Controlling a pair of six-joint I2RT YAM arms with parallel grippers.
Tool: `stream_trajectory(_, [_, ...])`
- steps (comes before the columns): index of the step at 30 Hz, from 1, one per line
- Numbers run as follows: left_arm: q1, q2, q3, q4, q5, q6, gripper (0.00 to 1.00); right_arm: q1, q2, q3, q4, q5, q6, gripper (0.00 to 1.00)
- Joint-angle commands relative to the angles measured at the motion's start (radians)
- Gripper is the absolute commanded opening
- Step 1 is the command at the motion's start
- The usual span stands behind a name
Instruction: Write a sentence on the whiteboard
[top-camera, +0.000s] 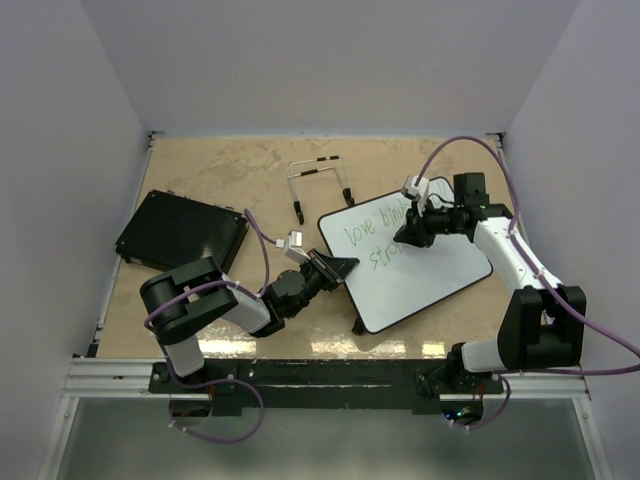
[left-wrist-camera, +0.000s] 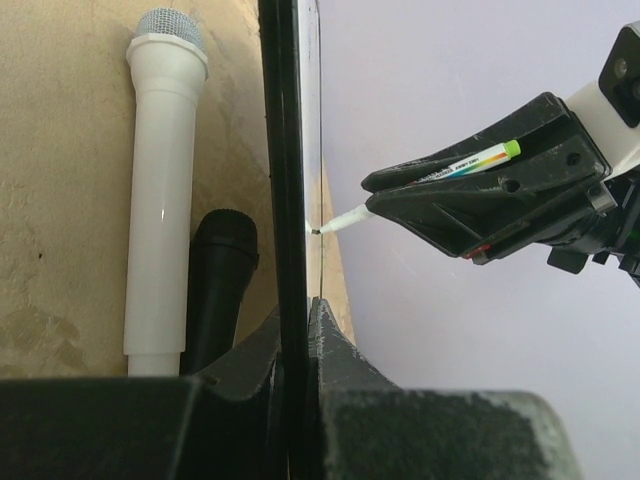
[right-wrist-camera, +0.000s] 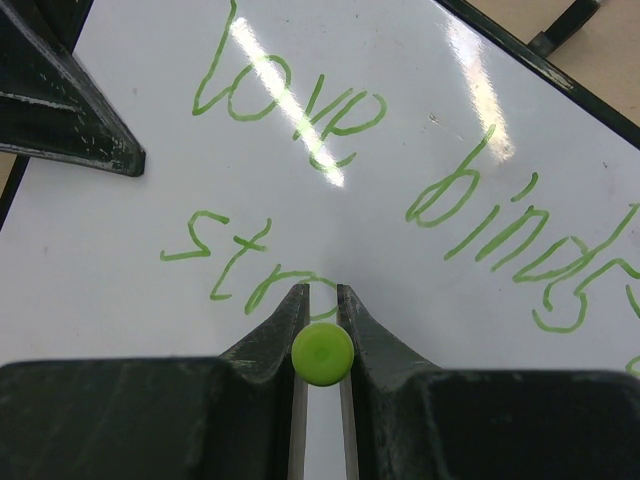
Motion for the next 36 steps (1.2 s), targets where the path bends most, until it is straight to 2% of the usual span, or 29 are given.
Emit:
stream_trajectory(1, [0.001,-0.005,0.011,0.296,0.016,0.063,0.00,0.004,-0.006,0.009,-0.049,-0.001,-0.040,0.00])
stream_trajectory(23, [0.002,0.006,0.014,0.308,0.026,0.061,0.00,0.004,0.032,0.058,0.167,0.006,0.151,0.00])
stream_trajectory(36, [0.005,-0.010,0.005,0.305,0.026,0.064,0.00,0.000,0.024,0.053,0.161,0.078,0.154,0.00])
